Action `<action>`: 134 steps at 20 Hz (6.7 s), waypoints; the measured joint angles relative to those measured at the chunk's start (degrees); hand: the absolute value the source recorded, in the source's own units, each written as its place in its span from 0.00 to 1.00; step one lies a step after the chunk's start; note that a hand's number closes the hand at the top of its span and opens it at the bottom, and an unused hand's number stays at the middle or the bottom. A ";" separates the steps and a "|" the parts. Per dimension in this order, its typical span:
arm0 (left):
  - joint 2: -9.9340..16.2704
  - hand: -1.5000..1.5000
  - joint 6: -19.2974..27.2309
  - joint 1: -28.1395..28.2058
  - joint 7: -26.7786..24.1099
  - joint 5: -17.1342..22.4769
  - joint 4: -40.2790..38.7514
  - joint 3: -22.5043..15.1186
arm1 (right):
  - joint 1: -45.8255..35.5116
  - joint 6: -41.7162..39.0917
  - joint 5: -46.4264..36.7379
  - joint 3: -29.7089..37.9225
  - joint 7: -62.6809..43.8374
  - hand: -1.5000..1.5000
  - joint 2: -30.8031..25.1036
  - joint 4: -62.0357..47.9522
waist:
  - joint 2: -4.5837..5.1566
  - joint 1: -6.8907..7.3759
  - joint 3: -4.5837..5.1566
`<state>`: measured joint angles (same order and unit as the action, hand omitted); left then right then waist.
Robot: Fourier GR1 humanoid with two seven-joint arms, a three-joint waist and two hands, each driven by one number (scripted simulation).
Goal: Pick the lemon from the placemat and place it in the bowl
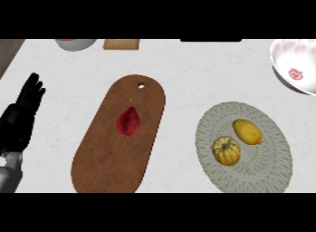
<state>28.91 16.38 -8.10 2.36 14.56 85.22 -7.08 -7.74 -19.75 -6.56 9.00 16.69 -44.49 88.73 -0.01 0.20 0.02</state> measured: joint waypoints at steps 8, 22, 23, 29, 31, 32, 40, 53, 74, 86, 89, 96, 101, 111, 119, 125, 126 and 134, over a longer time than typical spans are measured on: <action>-0.49 0.50 -0.46 -1.33 2.70 -1.11 1.70 0.23 | -9.63 -9.19 -5.94 -8.31 -10.52 0.00 -4.46 -0.20 | 0.14 0.98 0.03; -2.43 0.50 -2.05 -1.89 3.26 -2.81 1.18 2.11 | -22.15 -22.42 -18.82 -24.20 -16.02 0.00 1.74 -11.16 | 0.15 0.69 -0.01; -2.44 0.50 -2.29 -1.78 3.37 -2.95 1.29 2.27 | -22.04 -23.23 -19.66 -24.84 -15.78 0.00 1.73 -11.58 | 0.13 0.60 -0.01; -3.88 0.50 -3.10 -0.52 2.54 -4.68 1.51 3.54 | -22.44 -22.27 -27.11 -27.10 -13.66 0.00 4.23 -14.72 | 0.08 0.31 -0.03; -4.03 0.50 -3.76 -0.43 2.11 -4.77 0.87 4.26 | -22.48 -19.59 -29.51 -27.03 -11.92 0.00 4.50 -15.18 | 0.09 0.24 -0.03; -4.38 0.50 -3.47 -0.55 2.46 -5.22 1.14 4.23 | -21.73 -18.10 -30.58 -26.96 -11.40 0.00 4.62 -14.62 | 0.06 0.14 -0.03; -6.29 0.50 -5.07 0.05 1.94 -7.32 0.64 6.14 | -17.68 -12.02 -38.11 -26.54 -9.34 0.00 9.27 -14.99 | 0.01 -0.01 -0.02; -8.45 0.50 -9.03 -0.12 3.75 -9.75 1.79 10.26 | -14.53 -10.48 -47.09 -24.06 -6.84 0.00 15.51 -19.24 | 0.00 -0.05 -0.03; -11.49 0.50 -12.21 -0.20 4.58 -12.55 2.68 13.54 | -20.45 -1.38 -55.44 -20.55 1.18 1.00 23.81 -36.15 | -0.64 0.18 0.70; -12.97 0.50 -11.74 -1.08 5.28 -14.57 2.56 13.32 | -24.62 6.23 -55.01 -11.54 -9.01 1.00 27.30 -37.62 | 0.01 0.14 0.04; -13.14 0.50 -11.76 -1.21 4.90 -14.90 2.29 13.53 | -25.97 7.06 -54.94 -9.85 -11.88 1.00 26.94 -35.52 | -0.02 -0.04 0.00; -12.72 0.50 -12.25 0.85 4.95 -14.55 3.51 14.32 | -27.71 9.26 -52.49 -3.86 -18.09 1.00 23.80 -20.25 | -0.62 -1.20 0.02; -12.84 0.50 -12.67 0.67 4.19 -14.30 2.55 14.78 | -29.14 8.26 -48.14 1.88 -23.58 1.00 23.33 -10.41 | -0.48 -1.19 0.02; -13.61 0.50 -12.89 -0.67 5.26 -15.23 3.20 14.49 | -33.16 7.99 -41.24 11.92 -21.38 1.00 16.10 -17.59 | 0.05 0.13 -0.03; -13.88 0.50 -13.76 -0.60 5.40 -15.25 4.49 14.37 | -39.60 16.69 -39.98 16.28 -9.14 1.00 10.69 -42.03 | 0.54 1.38 -0.09; -14.30 0.50 -13.86 -2.36 6.21 -15.69 4.21 13.71 | -44.07 22.90 -40.61 18.11 -0.99 1.00 7.35 -57.83 | 1.07 2.39 -0.17; -14.46 0.50 -13.80 -2.92 6.47 -15.94 4.18 13.34 | -44.93 23.22 -40.68 18.40 -0.04 1.00 6.45 -59.78 | 1.22 2.63 -0.21; -15.39 0.50 -13.75 -3.93 5.86 -16.31 3.74 12.45 | -45.12 23.08 -45.54 16.43 -3.46 0.00 2.72 -71.74 | 2.08 4.16 -0.28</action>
<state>13.51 2.62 -12.02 8.22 -1.75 88.95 5.37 -52.87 3.33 -52.10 25.43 13.24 -41.77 16.99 2.08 4.36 -0.25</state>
